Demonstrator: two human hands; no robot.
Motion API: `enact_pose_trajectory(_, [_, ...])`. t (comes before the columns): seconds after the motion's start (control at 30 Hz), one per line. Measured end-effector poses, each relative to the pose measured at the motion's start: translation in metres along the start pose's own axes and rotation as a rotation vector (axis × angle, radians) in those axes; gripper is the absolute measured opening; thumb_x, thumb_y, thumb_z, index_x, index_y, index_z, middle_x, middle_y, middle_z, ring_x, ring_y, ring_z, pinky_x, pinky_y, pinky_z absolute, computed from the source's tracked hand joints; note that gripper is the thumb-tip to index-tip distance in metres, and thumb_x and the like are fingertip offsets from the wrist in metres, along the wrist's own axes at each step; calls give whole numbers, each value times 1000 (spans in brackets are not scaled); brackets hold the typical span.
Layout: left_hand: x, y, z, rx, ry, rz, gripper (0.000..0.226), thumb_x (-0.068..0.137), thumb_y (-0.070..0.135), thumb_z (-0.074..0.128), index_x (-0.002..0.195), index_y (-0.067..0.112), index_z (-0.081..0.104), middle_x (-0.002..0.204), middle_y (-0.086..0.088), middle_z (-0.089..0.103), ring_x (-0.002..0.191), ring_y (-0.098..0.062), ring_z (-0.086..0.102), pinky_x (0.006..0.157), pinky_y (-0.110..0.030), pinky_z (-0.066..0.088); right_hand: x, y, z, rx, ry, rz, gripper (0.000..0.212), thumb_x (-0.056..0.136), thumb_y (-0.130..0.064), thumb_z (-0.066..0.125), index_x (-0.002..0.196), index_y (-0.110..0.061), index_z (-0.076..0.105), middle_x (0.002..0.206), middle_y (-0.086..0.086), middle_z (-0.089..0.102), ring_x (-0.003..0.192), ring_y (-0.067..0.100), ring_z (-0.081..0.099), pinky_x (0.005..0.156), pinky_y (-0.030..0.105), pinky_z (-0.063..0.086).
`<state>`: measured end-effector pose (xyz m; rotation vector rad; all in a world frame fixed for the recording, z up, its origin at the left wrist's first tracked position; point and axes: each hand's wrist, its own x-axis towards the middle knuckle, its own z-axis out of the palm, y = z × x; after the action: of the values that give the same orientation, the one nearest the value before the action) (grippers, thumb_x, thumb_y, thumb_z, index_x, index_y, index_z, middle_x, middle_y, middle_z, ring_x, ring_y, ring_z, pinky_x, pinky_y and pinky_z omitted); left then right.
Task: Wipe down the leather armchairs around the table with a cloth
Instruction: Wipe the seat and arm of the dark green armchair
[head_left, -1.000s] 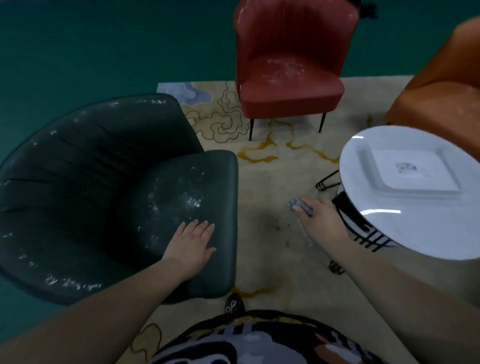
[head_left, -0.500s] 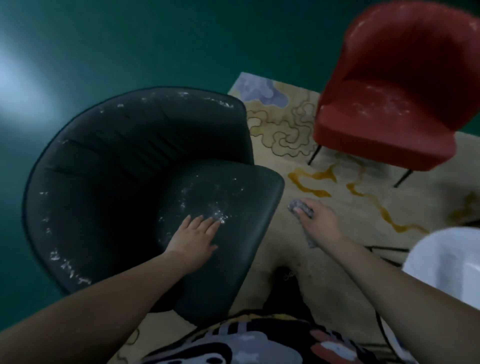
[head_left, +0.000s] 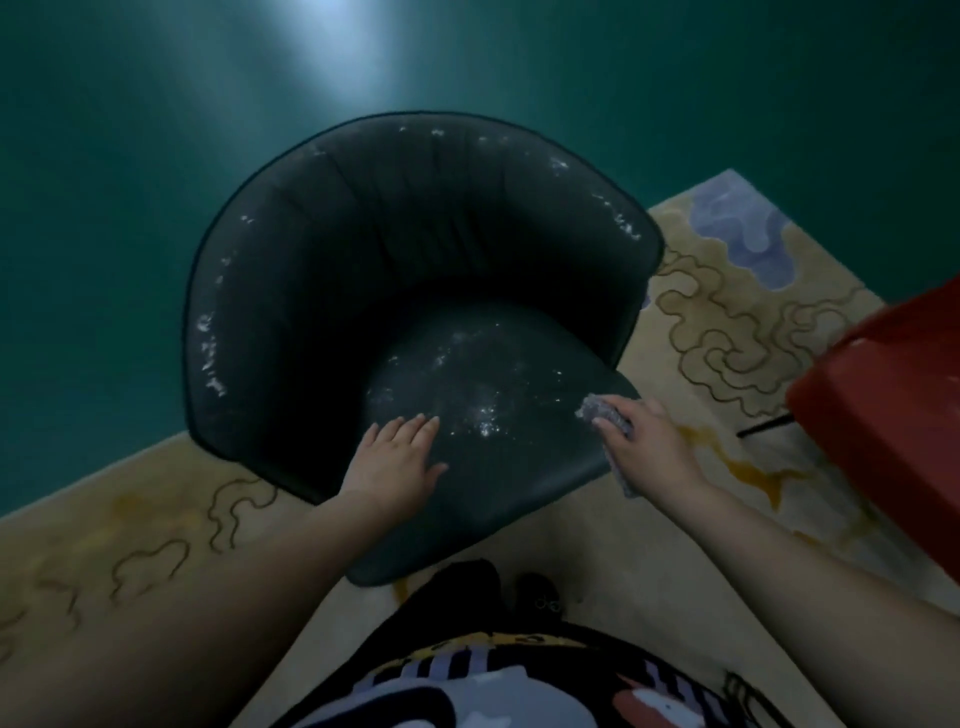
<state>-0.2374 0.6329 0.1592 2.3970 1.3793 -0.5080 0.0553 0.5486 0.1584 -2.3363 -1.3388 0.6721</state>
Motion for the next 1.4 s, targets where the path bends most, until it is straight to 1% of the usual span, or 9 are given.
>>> enact_pose_trajectory(0.2, [5, -29, 4, -88, 8, -112, 67, 99, 51, 33, 155, 24, 8, 162, 0, 14, 148, -22, 12, 121, -42, 7, 43, -33, 30, -12, -110, -96, 37, 90, -42, 56, 125, -31, 57, 95, -7, 40, 72, -2, 39, 67, 14, 28])
enact_pose_trajectory(0.27, [14, -40, 8, -114, 1, -139, 68, 99, 52, 33, 155, 24, 8, 162, 0, 14, 148, -22, 12, 120, -42, 7, 58, -43, 37, -15, -131, -110, 36, 90, -43, 56, 124, -32, 57, 94, -9, 40, 73, -7, 40, 63, 9, 26])
enact_pose_trajectory(0.4, [41, -67, 15, -164, 1, -171, 67, 99, 51, 33, 155, 24, 7, 162, 0, 13, 148, -21, 12, 120, -41, 9, 94, -61, 54, -21, -164, -125, 35, 90, -42, 55, 124, -32, 57, 96, -10, 40, 75, -2, 40, 70, 14, 30])
enact_pose_trajectory(0.63, [93, -125, 33, -301, 54, -295, 64, 101, 44, 34, 155, 23, 7, 162, 2, 13, 148, -18, 14, 121, -37, 13, 152, -84, 100, 70, -249, -197, 28, 89, -38, 58, 117, -39, 59, 92, -16, 46, 86, -18, 46, 65, 0, 35])
enact_pose_trajectory(0.83, [141, -150, 85, -419, 70, -382, 64, 101, 43, 36, 155, 23, 9, 161, 0, 16, 148, -19, 15, 121, -34, 14, 215, -95, 180, 108, -324, -205, 36, 93, -33, 56, 128, -32, 54, 101, -11, 46, 86, -4, 49, 68, 9, 34])
enact_pose_trajectory(1.03, [182, -158, 146, -637, 138, -517, 62, 101, 38, 40, 155, 22, 13, 161, 0, 16, 147, -17, 14, 117, -26, 11, 274, -99, 263, 123, -377, -235, 53, 92, -35, 58, 141, -21, 41, 122, -2, 46, 111, 13, 48, 91, 23, 37])
enact_pose_trajectory(1.3, [219, -175, 177, -728, 273, -609, 59, 98, 27, 48, 152, 18, 26, 161, 0, 16, 148, -18, 12, 117, -25, 7, 336, -111, 347, 99, -322, -407, 48, 92, -31, 58, 137, -19, 46, 114, -5, 41, 97, 1, 41, 72, -3, 31])
enact_pose_trajectory(1.33, [223, -177, 178, -730, 292, -620, 59, 98, 27, 50, 152, 17, 27, 161, -1, 17, 147, -19, 13, 117, -26, 8, 344, -114, 357, 97, -297, -432, 47, 92, -29, 58, 136, -17, 47, 116, -1, 42, 100, 3, 43, 77, -1, 31])
enact_pose_trajectory(1.4, [229, -179, 182, -736, 329, -644, 59, 97, 26, 51, 151, 17, 29, 160, -1, 19, 147, -19, 14, 116, -25, 8, 361, -122, 377, 115, -270, -443, 43, 94, -22, 57, 134, -10, 48, 124, 10, 45, 109, 15, 49, 94, 18, 40])
